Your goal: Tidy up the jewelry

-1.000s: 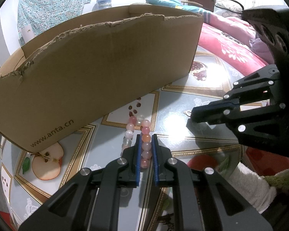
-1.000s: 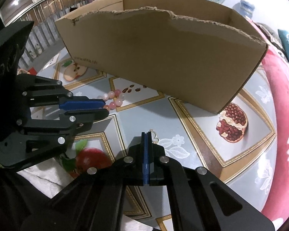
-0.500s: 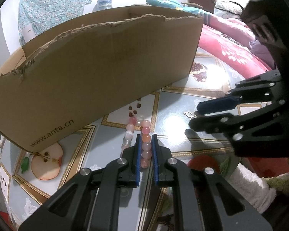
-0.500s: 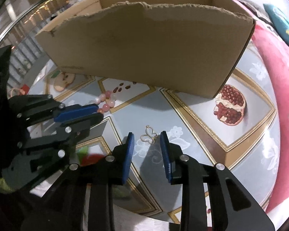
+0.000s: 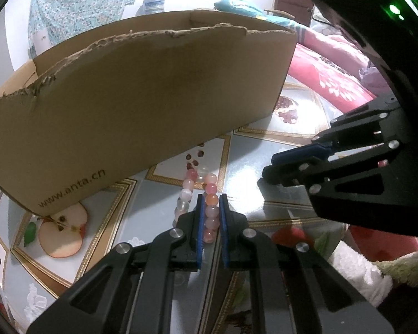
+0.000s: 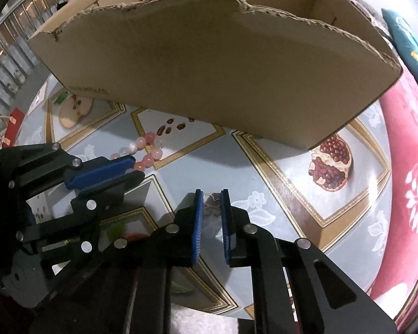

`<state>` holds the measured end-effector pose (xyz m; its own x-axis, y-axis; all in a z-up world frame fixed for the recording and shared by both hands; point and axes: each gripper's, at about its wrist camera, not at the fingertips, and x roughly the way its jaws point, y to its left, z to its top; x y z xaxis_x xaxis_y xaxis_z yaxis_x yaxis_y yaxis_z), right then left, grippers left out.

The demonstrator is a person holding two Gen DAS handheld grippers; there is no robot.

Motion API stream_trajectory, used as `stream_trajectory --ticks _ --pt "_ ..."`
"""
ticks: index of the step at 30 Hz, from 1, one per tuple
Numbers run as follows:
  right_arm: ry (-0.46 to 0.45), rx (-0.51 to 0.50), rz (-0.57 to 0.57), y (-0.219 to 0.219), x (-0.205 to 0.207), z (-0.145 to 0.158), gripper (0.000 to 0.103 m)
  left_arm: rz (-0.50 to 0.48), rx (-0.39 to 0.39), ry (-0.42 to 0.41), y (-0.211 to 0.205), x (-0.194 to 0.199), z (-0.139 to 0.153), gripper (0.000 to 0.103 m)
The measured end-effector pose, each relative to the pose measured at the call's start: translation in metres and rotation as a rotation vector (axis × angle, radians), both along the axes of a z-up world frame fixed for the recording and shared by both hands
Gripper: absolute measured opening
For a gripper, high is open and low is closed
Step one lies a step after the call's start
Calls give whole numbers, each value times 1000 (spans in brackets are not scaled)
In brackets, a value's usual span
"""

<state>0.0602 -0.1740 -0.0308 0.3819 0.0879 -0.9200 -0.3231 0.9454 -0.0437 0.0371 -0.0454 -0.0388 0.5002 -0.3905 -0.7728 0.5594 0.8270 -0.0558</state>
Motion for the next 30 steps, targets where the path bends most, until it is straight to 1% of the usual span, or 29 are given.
stream_trajectory --ticks 8,14,15,16,18,27,28,30 --pt "39 9 -9 0 8 4 10 -9 -28 8 2 1 -1 10" --pt "64 48 -17 -19 24 8 9 -12 -36 9 3 1 -1 10" --pt "64 53 -17 -21 24 9 1 -12 -36 9 3 1 -1 10" --pt "67 56 -18 -27 26 11 0 -11 -35 9 3 1 -1 10" --pt "71 72 -26 -41 30 17 0 -11 -33 7 3 1 -1 10" --pt "38 113 -41 -64 32 30 0 -10 -17 -7 1 0 -1 10" --pt "38 119 -42 -66 32 30 2 -8 -16 -10 0 -1 -1 10" --pt "39 135 -40 -68 27 29 3 -7 -13 -12 -1 -1 -1 10"
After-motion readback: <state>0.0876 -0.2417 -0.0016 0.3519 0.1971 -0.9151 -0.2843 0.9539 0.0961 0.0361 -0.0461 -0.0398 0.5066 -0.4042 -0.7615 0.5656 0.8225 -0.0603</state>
